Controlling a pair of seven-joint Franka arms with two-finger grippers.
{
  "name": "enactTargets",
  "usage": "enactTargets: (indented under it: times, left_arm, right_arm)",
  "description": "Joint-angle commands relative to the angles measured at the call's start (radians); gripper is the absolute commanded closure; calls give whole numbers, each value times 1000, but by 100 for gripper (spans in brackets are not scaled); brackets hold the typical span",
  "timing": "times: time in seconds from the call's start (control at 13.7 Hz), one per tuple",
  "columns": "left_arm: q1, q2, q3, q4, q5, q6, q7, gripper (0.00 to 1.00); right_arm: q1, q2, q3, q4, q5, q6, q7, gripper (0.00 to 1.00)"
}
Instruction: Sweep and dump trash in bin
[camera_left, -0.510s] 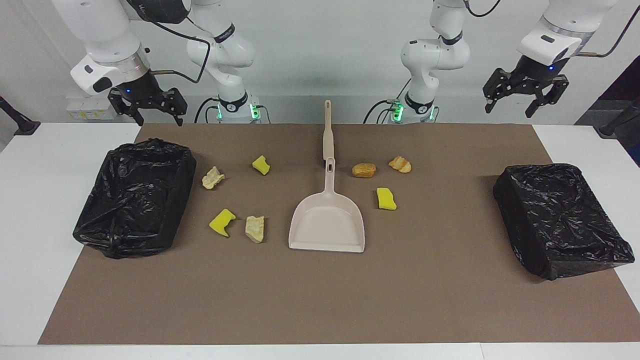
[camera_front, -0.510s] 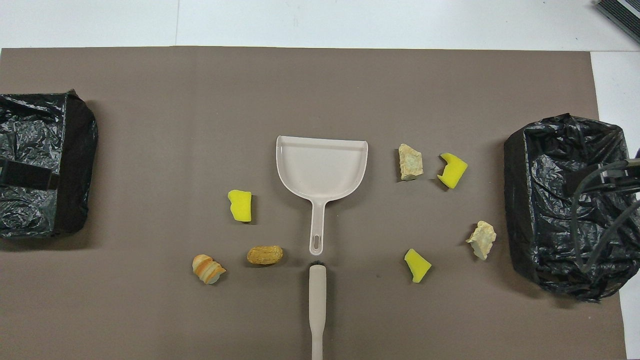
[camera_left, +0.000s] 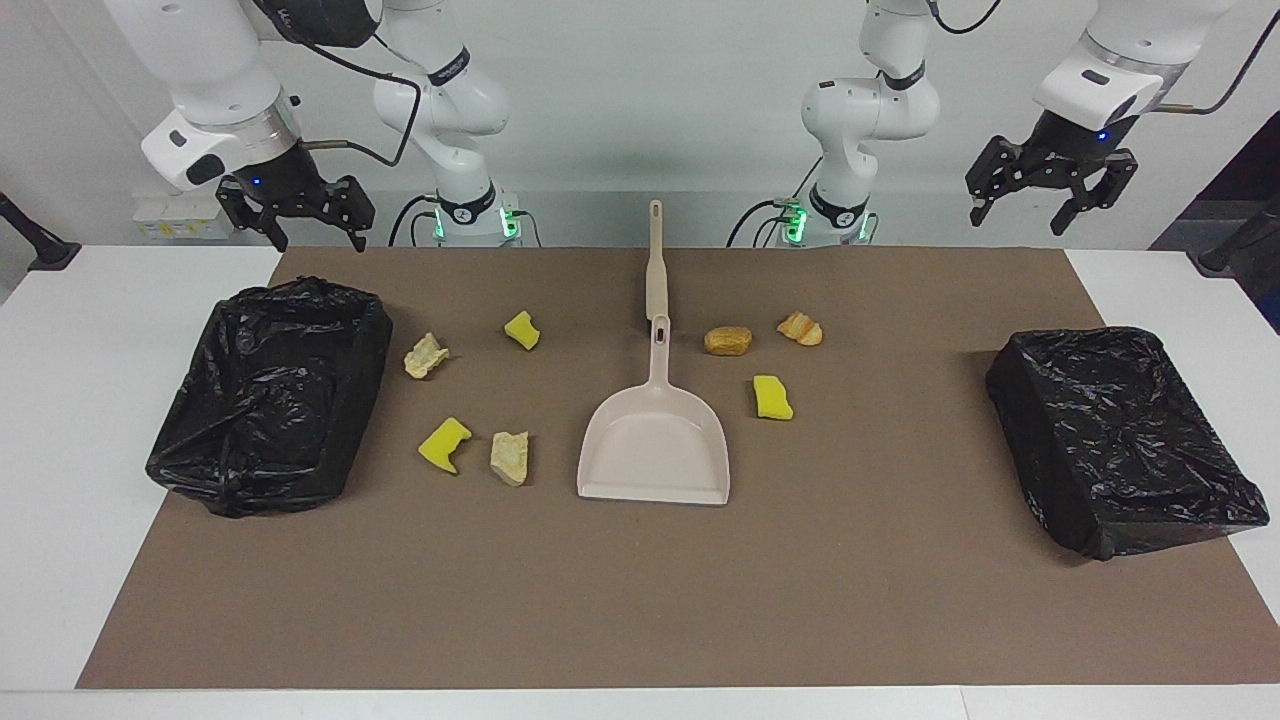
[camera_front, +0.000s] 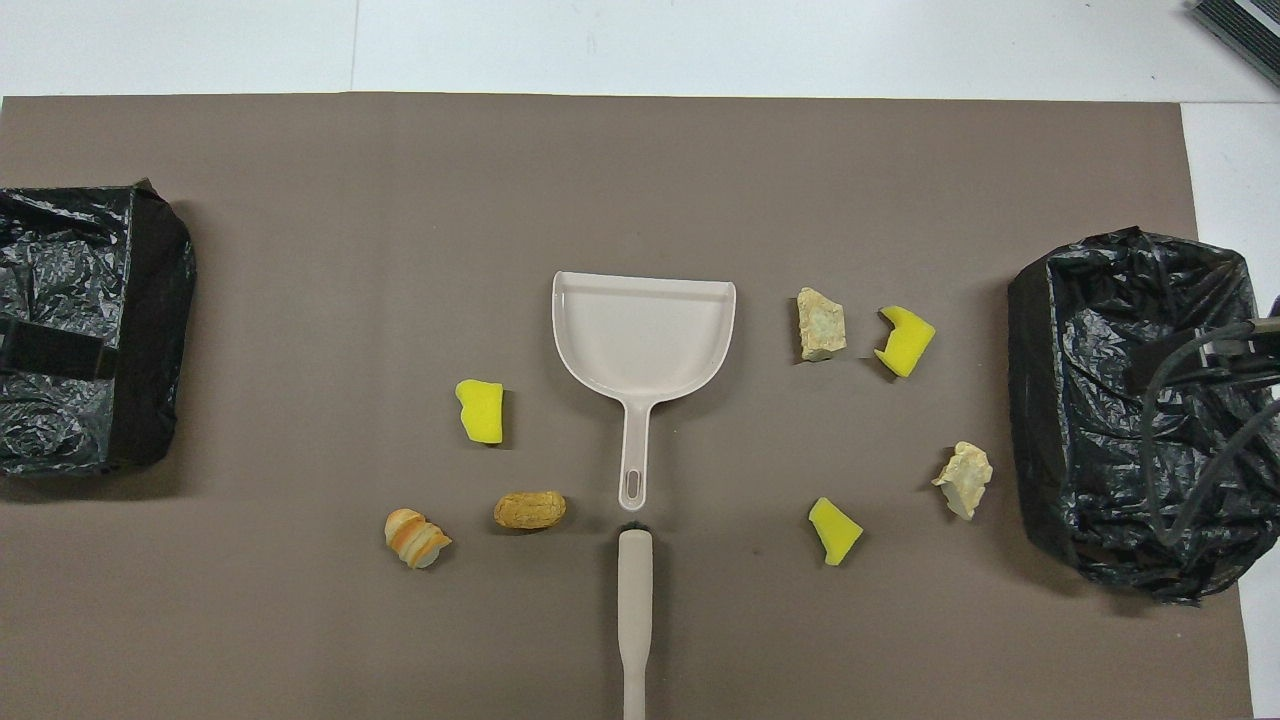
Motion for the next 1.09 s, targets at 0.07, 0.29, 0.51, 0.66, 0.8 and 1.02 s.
enactTargets:
  times: [0.07,0.29,0.51,0.66,0.8,1.02]
  left_arm:
    - [-6,-23,-12,-22,11,1,-3,0]
    - [-6,-36,-60,-46,2,6,-7,0]
    - [-7,-130,-97,-181,-30,15,-47,0]
    - [-7,-222,-141,-308,-59,51,-58,0]
    - [-10,-292,-181,-391,-73,56,-78,0]
    - [-91,-364,-201,-511,-133,65,-171,0]
  right_arm:
    - [19,-42,5,-54,16,-2,11,0]
    - [19,-42,3,-49,15,-8,11,0]
    - [18,-43,3,-46,18,-11,2,0]
    - [16,-33,2,-34,36,-9,-13,0]
    - [9,-10,3,-14,55,-16,-16,0]
    - [35,59,5,0,113,-7,-9,0]
